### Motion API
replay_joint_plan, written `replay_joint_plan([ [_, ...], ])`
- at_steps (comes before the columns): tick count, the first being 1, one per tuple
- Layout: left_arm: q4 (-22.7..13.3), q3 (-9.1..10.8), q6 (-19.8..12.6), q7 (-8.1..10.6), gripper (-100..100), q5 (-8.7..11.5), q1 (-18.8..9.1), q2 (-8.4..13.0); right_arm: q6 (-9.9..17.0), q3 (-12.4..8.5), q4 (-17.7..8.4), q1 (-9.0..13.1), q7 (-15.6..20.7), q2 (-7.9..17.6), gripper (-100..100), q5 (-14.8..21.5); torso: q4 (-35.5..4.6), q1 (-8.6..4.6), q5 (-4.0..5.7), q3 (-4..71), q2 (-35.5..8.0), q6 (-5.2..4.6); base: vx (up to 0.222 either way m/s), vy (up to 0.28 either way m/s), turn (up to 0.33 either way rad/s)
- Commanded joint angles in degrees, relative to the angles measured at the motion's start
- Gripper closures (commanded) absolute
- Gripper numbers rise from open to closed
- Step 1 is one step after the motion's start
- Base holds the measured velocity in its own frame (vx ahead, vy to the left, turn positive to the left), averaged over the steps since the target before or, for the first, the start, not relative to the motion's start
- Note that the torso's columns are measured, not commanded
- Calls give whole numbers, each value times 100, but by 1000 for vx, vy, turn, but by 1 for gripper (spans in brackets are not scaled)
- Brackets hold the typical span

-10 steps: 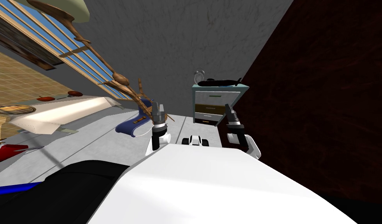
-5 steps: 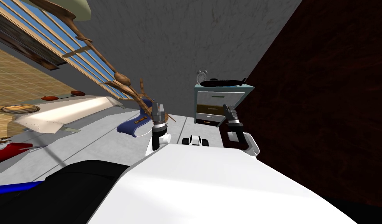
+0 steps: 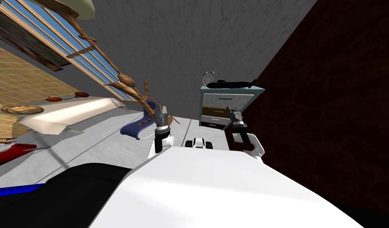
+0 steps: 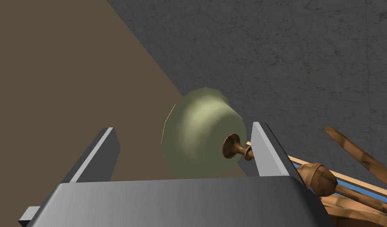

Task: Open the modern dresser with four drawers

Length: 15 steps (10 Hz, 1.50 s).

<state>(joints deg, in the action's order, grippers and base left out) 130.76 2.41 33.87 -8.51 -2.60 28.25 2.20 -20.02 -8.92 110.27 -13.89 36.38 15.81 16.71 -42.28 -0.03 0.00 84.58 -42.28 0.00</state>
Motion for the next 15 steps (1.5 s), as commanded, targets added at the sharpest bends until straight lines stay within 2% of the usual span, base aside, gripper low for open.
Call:
replay_joint_plan([
  [1, 0, 0, 0, 0, 0, 0, 0, 0, 95, -61, -186, 140, 357, 68, -100, 151, 0, 1, 1, 0, 2, 1, 43, 52, 16],
  [2, 0, 0, 0, 0, 0, 0, 0, 0, 166, -120, -361, 256, 569, 138, -100, 281, 0, 1, 0, -1, -1, 0, 42, 69, 30],
  [3, 0, 0, 0, 0, 0, 0, 0, 0, 166, -120, -361, 256, 638, 138, -100, 281, -1, 8, -1, -1, -1, 1, 28, 56, 17],
  [4, 0, 0, 0, 0, 0, 0, 0, 0, 239, -180, -544, 374, 849, 213, -100, 410, -2, 2, -1, -4, -6, 0, 24, 60, 34],
  [5, 0, 0, 0, 0, 0, 0, 0, 0, 239, -180, -544, 374, 919, 213, -100, 410, -2, 3, 0, -4, -5, 1, 29, 49, 14],
  [6, 0, 0, 0, 0, 0, 0, 0, 0, 314, -239, -734, 492, 1127, 296, -100, 540, -1, 0, 0, -3, -3, 0, 46, 63, 30],
  [7, 0, 0, 0, 0, 0, 0, 0, 0, 314, -239, -734, 492, 1199, 296, -100, 540, 1, 5, 0, 2, 4, 1, 42, 56, 14],
  [8, 0, 0, 0, 0, 0, 0, 0, 0, 390, -299, -931, 612, 1402, 385, -100, 671, 1, 3, 0, 1, 2, 0, 34, 54, 33],
  [9, 0, 0, 0, 0, 0, 0, 0, 0, 390, -299, -931, 612, 1478, 385, -100, 671, 0, 2, 0, -1, 0, 1, 37, 51, 15],
  [10, 0, 0, 0, 0, 0, 0, 0, 0, 468, -359, -1132, 731, 1692, 480, -100, 800, -1, 2, 0, -2, -2, -1, 57, 65, 26],
  [11, 0, 0, 0, 0, 0, 0, 0, 0, 468, -359, -1132, 731, 1755, 480, -100, 800, 0, 6, -1, 1, 3, 1, 46, 58, 13],
  [12, 0, 0, 0, 0, 0, 0, 0, 0, 547, -418, -1337, 850, 1977, 578, -100, 930, 0, 3, -1, -1, -1, 0, 46, 65, 26],
  [13, 0, 0, 0, 0, 0, 0, 0, 0, 547, -418, -1337, 850, 2030, 578, -100, 930, -1, 5, -1, -1, -1, 1, 30, 52, 18],
  [14, 0, 0, 0, 0, 0, 0, 0, 0, 625, -478, -1543, 969, 2249, 677, -100, 1058, -2, 0, 1, -4, -6, 0, 25, 59, 29],
  [15, 0, 0, 0, 0, 0, 0, 0, 0, 625, -478, -1543, 969, 2301, 677, -100, 1058, -2, 3, 0, -4, -6, 1, 32, 56, 16],
])
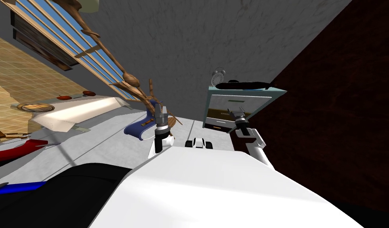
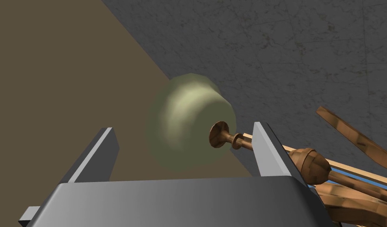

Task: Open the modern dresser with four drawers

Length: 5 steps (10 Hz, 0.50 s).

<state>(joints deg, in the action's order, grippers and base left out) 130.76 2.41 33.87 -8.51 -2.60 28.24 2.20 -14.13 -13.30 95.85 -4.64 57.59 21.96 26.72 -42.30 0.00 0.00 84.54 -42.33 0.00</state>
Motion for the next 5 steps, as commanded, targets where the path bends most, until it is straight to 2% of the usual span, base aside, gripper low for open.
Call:
replay_joint_plan([
  [1, 0, 0, 0, 0, 0, 0, 0, 0, 114, -98, -308, 160, 409, 161, -100, 183, 1, -1, 0, 2, 3, -1, 48, 55, 30],
  [2, 0, 0, 0, 0, 0, 0, 0, 0, 114, -98, -308, 160, 447, 161, -100, 183, 3, -1, 0, 6, 10, 0, 42, 45, 15],
  [3, 0, 0, 0, 0, 0, 0, 0, 0, 192, -155, -513, 275, 674, 259, -100, 308, 3, -3, 1, 5, 7, -1, 41, 56, 26],
  [4, 0, 0, 0, 0, 0, 0, 0, 0, 192, -155, -513, 275, 708, 259, -100, 308, 2, 1, 0, 4, 6, 0, 28, 52, 14],
  [5, 0, 0, 0, 0, 0, 0, 0, 0, 268, -211, -712, 387, 937, 355, -100, 429, 0, 0, -1, 0, 0, -1, 40, 57, 26],
])
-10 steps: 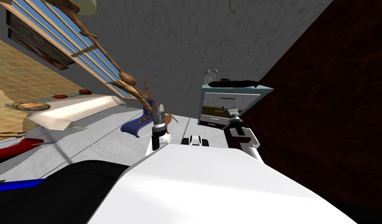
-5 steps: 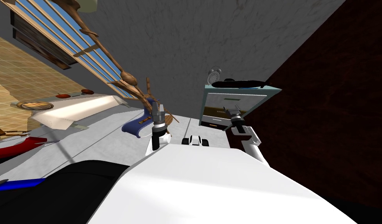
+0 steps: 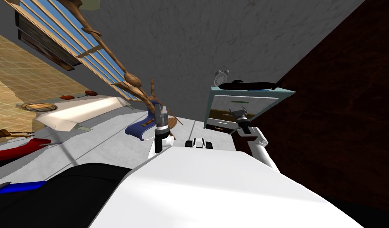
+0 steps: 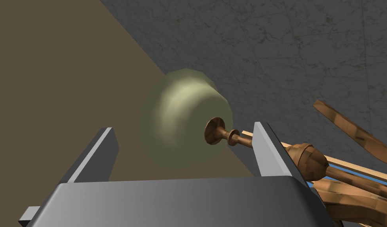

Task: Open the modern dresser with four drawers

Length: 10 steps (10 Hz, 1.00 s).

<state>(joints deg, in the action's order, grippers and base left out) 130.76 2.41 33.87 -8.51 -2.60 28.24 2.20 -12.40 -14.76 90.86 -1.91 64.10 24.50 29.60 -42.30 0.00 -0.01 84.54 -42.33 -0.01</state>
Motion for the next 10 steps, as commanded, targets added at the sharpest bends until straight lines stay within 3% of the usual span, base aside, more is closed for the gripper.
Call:
replay_joint_plan([
  [1, 0, 0, 0, 0, 0, 0, 0, 0, 167, -119, -397, 221, 449, 194, -100, 258, 1, 2, 0, 2, 5, 1, 59, 83, 43],
  [4, 0, 0, 0, 0, 0, 0, 0, 0, 237, -171, -586, 324, 793, 286, -100, 370, 1, -5, 2, 2, 5, 0, 44, 55, 15],
  [6, 0, 0, 0, 0, 0, 0, 0, 0, 364, -267, -918, 512, 1159, 455, -100, 577, 1, -1, 1, 2, 3, 1, 46, 64, 32],
  [7, 0, 0, 0, 0, 0, 0, 0, 0, 364, -267, -918, 512, 1226, 455, -100, 577, 2, 7, -2, 4, 7, 2, 42, 53, 14],
  [9, 0, 0, 0, 0, 0, 0, 0, 0, 474, -350, -1202, 673, 1563, 602, -100, 756, 0, -4, 2, 1, 3, 1, 41, 51, 22],
  [10, 0, 0, 0, 0, 0, 0, 0, 0, 474, -350, -1202, 673, 1599, 602, -100, 756, 1, 0, 1, 3, 5, 1, 31, 45, 11],
])
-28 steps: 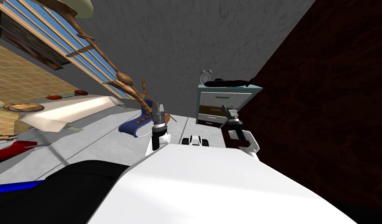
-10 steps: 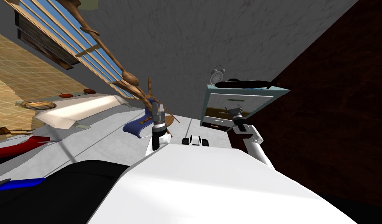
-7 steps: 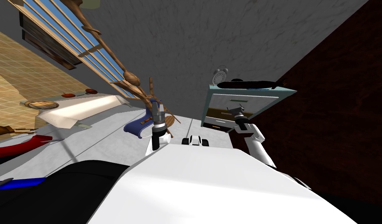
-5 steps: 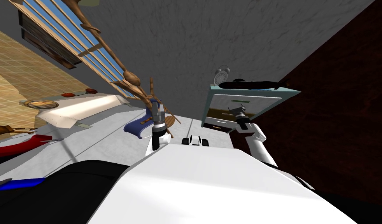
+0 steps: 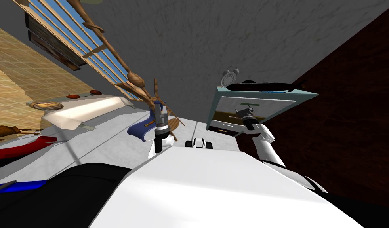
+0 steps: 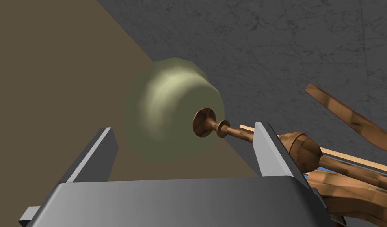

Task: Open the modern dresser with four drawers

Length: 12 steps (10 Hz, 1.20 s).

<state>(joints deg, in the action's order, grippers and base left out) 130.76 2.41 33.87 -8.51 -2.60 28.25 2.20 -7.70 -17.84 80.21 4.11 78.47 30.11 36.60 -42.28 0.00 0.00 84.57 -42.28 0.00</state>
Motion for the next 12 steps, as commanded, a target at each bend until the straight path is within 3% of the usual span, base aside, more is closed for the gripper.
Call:
replay_joint_plan([
  [1, 0, 0, 0, 0, 0, 0, 0, 0, 51, -78, -258, 140, 322, 106, -100, 132, -1, -3, 0, -2, -4, -1, 27, 39, 18],
  [5, 0, 0, 0, 0, 0, 0, 0, 0, 175, -174, -570, 325, 759, 279, -100, 340, 0, 1, -1, 0, 0, 0, 34, 49, 18],
  [6, 0, 0, 0, 0, 0, 0, 0, 0, 202, -131, -499, 303, 685, 269, -100, 311, 0, -4, 1, -1, -1, -1, 15, 16, 2],
  [7, 0, 0, 0, 0, 0, 0, 0, 0, 317, -83, -566, 373, 606, 447, -100, 280, -1, -10, 3, -4, -6, -1, 47, -5, 102],
  [8, 0, 0, 0, 0, 0, 0, 0, 1, 284, -80, -522, 345, 646, 384, -100, 290, 0, -12, 2, 3, 5, 3, 31, -8, 32],
  [9, 0, 1, 0, 0, 0, 0, 0, 1, 308, -73, -523, 353, 629, 399, 100, 287, 1, -6, 3, 1, 0, -3, 0, 0, 0],
  [12, 0, 0, -1, 0, 0, 0, -2, 0, 314, -18, -508, 345, 557, 500, 100, 248, -10, 16, -4, -23, -36, 1, -135, 55, -21],
])
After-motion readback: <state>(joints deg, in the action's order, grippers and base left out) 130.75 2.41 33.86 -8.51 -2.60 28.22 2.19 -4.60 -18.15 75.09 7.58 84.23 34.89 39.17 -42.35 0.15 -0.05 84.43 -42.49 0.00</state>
